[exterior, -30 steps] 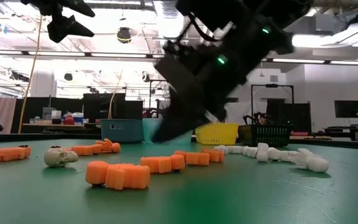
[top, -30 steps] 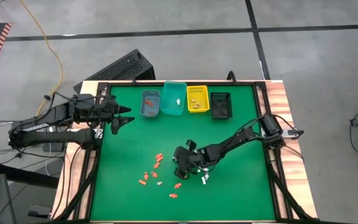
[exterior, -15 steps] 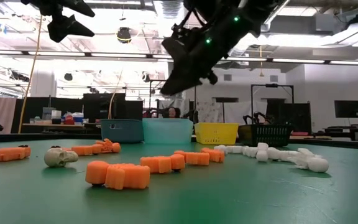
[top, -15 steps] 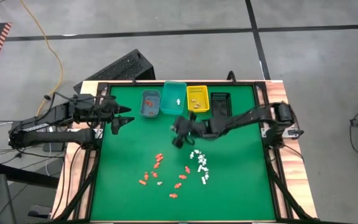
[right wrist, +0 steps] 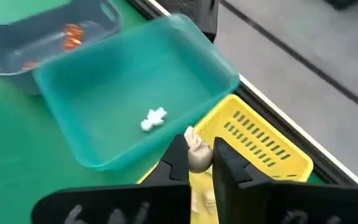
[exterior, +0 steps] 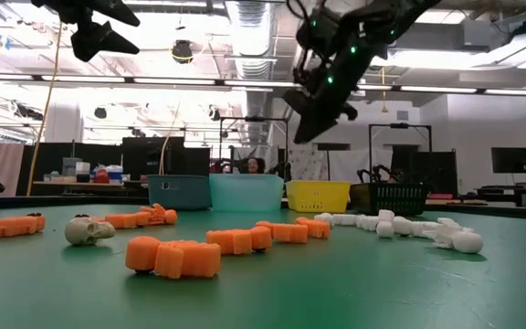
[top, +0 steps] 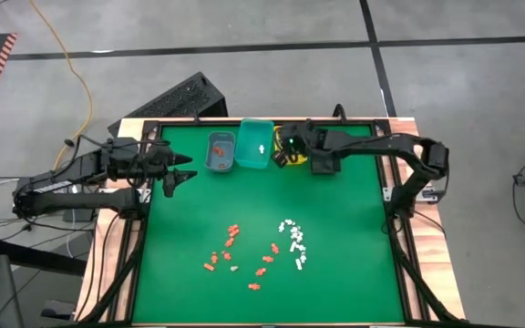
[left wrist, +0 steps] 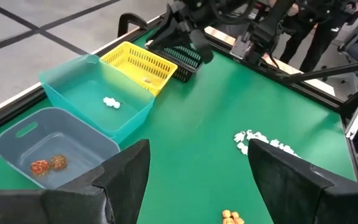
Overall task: Sort Halloween decoration
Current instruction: Put the white skull toy into the yellow bin
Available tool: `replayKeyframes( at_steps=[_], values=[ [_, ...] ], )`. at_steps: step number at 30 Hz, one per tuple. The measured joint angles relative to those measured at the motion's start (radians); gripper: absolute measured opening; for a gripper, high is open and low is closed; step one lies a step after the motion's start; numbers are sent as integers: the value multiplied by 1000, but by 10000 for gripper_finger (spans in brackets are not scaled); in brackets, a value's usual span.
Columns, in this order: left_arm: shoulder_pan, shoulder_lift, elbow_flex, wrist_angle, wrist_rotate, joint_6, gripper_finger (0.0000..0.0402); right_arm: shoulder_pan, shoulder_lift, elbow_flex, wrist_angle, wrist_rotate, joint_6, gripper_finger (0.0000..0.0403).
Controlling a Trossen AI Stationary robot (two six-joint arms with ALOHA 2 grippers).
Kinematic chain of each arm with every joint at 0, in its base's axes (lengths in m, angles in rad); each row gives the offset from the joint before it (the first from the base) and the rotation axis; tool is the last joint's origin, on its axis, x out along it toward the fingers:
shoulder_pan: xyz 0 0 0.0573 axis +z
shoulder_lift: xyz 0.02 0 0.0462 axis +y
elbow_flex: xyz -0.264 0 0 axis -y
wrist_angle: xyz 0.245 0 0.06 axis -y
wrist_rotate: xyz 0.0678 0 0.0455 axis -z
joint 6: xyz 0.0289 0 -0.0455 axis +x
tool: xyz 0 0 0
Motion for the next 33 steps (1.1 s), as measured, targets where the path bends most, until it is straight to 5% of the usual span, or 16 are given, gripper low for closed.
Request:
replayKeyframes(
  at_steps=[6, 23, 33],
  values=[
    [0, 0, 0, 0, -15, 8, 261, -82, 62, 0, -8, -163, 13, 37],
    [0, 0, 0, 0, -13, 10, 261, -111, 95, 1, -51, -216, 9, 149],
    [0, 0, 0, 0, -12, 3, 261, 100, 84, 1, 128, -424, -45, 149]
  ],
)
